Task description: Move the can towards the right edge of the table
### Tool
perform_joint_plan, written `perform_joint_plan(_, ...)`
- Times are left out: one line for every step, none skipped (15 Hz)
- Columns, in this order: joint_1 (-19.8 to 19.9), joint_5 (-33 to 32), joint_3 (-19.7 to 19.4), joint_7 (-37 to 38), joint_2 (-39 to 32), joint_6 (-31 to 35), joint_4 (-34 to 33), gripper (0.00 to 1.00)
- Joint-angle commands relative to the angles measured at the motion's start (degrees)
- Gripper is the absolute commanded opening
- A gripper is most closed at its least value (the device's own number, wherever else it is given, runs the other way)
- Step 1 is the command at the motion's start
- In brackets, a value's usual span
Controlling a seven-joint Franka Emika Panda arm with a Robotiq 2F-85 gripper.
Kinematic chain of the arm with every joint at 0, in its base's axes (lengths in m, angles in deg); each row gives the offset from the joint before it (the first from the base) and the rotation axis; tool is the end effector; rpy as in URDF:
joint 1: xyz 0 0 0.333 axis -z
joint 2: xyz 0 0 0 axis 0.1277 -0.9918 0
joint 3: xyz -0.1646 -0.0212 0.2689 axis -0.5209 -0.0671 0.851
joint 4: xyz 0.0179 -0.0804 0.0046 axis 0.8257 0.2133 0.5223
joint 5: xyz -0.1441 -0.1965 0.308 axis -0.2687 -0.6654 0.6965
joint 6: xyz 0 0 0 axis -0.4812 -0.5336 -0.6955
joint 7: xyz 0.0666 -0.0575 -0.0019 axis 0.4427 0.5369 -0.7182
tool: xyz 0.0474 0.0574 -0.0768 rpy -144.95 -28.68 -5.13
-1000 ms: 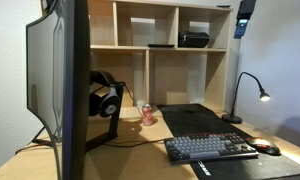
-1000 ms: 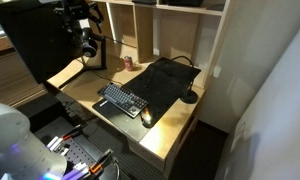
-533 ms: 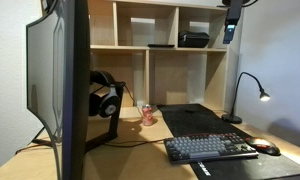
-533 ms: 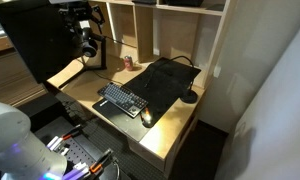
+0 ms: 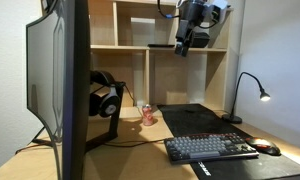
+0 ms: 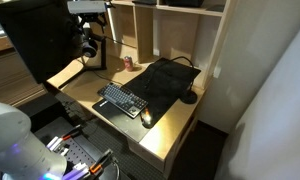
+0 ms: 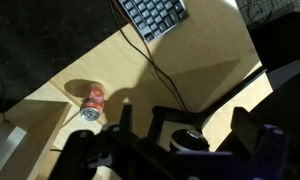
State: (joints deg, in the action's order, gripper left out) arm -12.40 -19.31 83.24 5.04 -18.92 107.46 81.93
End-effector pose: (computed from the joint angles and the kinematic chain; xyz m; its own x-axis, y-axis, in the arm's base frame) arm 0.4789 0.1739 0.5321 0.5477 0.7966 0.2558 0.8235 -0.5673 0.0036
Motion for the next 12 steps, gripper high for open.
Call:
perform_joint_plan(2.89,0.61,2.82,0.07,-1.55,-0.19,-1.55,1.00)
perform_joint_plan(3.04,0.60,2.98,0.28,-2.36,-0.19,-2.42,1.00)
perform_joint_plan(3.18,0.59,2.98,0.31,-2.60,-0.19,-2.80,1.00)
perform_joint_plan(4.29,-3.75,3.63,4.44,-6.11,-3.43,-4.73,1.00)
perform_joint_plan(4.56,-2.36,3.80,5.90,-9.34,-2.90,-6.02,1.00)
perform_joint_plan(4.68,0.17,4.05,6.94,-11.37,-2.14,-6.79,1.00)
perform_joint_plan(5.12,2.55,4.12,7.10,-15.41,0.04,-8.69,1.00)
perform_joint_plan(5.53,3.94,4.69,7.99,-17.78,1.84,-9.85,1.00)
perform_joint_plan(5.81,5.18,5.58,10.23,-20.19,3.19,-11.83,1.00)
perform_joint_plan(6.25,6.38,6.30,11.79,-23.19,5.31,-13.92,1.00)
perform_joint_plan(6.59,7.00,7.08,13.98,-25.59,7.42,-15.87,1.00)
perform_joint_plan(6.91,6.96,7.75,16.94,-27.40,8.17,-17.80,1.00)
